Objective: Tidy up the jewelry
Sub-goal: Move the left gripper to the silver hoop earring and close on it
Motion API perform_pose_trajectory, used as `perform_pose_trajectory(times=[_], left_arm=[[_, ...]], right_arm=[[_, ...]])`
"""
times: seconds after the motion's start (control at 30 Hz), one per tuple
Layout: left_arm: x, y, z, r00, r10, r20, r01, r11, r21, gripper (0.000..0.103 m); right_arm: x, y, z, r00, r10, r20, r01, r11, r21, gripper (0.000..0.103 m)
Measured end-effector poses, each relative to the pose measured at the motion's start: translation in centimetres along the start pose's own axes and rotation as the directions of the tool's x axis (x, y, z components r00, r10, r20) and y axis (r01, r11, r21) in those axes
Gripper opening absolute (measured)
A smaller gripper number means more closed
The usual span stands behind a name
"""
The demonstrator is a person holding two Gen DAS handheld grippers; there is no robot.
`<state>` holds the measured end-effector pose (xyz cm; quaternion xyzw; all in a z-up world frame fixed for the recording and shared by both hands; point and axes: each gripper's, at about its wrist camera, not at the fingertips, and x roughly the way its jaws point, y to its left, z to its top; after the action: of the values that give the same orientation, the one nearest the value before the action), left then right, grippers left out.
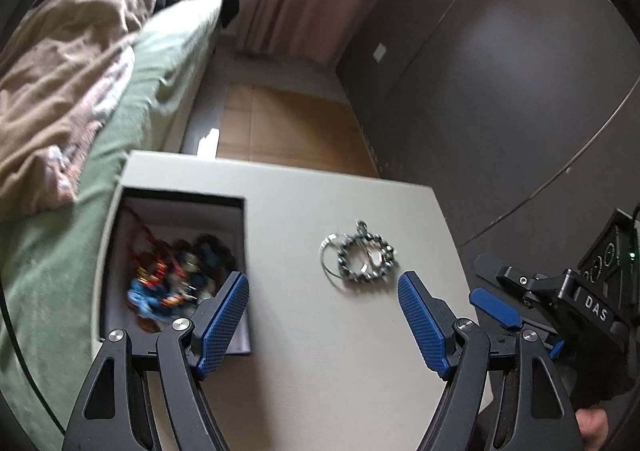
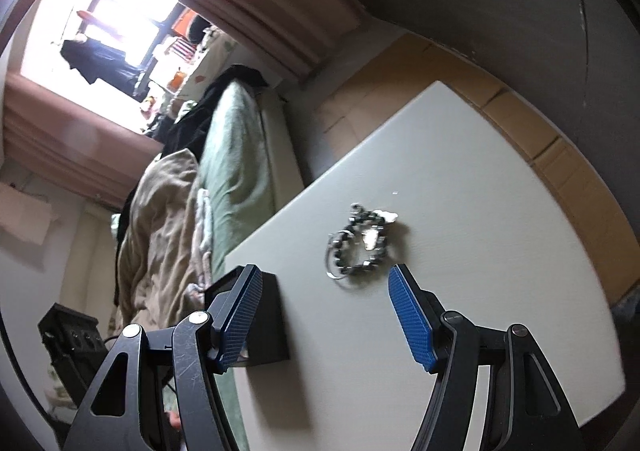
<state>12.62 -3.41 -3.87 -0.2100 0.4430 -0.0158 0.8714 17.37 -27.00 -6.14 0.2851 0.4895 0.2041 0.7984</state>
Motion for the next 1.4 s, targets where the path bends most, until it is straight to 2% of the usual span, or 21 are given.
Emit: perform_pose_trajectory(times=[0.17, 0.27, 0.47, 0.63, 0.77, 0.83, 0.9, 1.03, 1.1, 1.13, 1.23, 1.4], left_arm=[[1.9, -0.9, 0.3, 0.997, 0.030, -0.064, -0.032, 0.999, -0.035, 0.078], [3.3, -1.3, 0.6, 0.994, 0.025, -0.107, -0.033, 0.997, -0.073, 0.078], [6.4, -2.8, 1.2, 0.981, 0.054, -0.185, -0.073, 0.993, -0.098, 0.078], [8.3, -4.1, 2.0, 0.973, 0.091, -0.213, -0.111, 0.990, -0.083, 0.078], [10.9, -4.8, 2.1, 0.958, 0.130, -0.256, -0.145, 0.988, -0.043, 0.078], [11.8, -4.6, 2.0, 0.949, 0.150, -0.277, -0.168, 0.985, -0.039, 0.078], [12.6, -4.5, 2.0, 0.945, 0.162, -0.283, -0.180, 0.983, -0.039, 0.078], [13.8, -4.4, 1.6, 0.938, 0.192, -0.288, -0.209, 0.978, -0.027, 0.078], [14.0, -4.1, 1.6, 0.936, 0.205, -0.285, -0.222, 0.975, -0.030, 0.078], [13.9, -4.1, 1.6, 0.940, 0.209, -0.268, -0.225, 0.974, -0.033, 0.078], [14.2, -4.4, 1.6, 0.938, 0.237, -0.252, -0.246, 0.969, -0.006, 0.077], [14.6, -5.6, 1.3, 0.919, 0.318, -0.233, -0.307, 0.948, 0.083, 0.070]], right_arm=[[-0.9, -1.5, 0.6, 1.000, -0.027, -0.007, 0.027, 1.000, 0.000, 0.066], [-1.6, -2.8, 1.3, 0.999, -0.043, -0.009, 0.043, 0.999, 0.016, 0.066], [-3.0, -5.1, 2.1, 0.999, -0.052, -0.007, 0.052, 0.997, 0.064, 0.066], [-3.5, -6.4, 2.7, 0.999, -0.031, -0.035, 0.034, 0.997, 0.073, 0.066], [-3.5, -7.5, 2.9, 0.997, -0.014, -0.072, 0.021, 0.994, 0.107, 0.067], [-3.6, -8.0, 3.0, 0.997, -0.025, -0.075, 0.034, 0.993, 0.111, 0.074], [-3.9, -8.3, 3.2, 0.997, -0.024, -0.070, 0.032, 0.993, 0.114, 0.086], [-4.5, -8.6, 3.5, 0.998, -0.009, -0.061, 0.016, 0.993, 0.113, 0.089], [-4.6, -8.7, 3.5, 0.998, -0.014, -0.059, 0.021, 0.993, 0.115, 0.094], [-4.6, -8.8, 3.5, 0.998, -0.017, -0.059, 0.024, 0.993, 0.118, 0.094], [-4.5, -9.0, 3.6, 0.998, -0.022, -0.061, 0.030, 0.991, 0.129, 0.094], [-4.4, -9.0, 3.5, 0.997, -0.039, -0.067, 0.047, 0.990, 0.133, 0.094]])
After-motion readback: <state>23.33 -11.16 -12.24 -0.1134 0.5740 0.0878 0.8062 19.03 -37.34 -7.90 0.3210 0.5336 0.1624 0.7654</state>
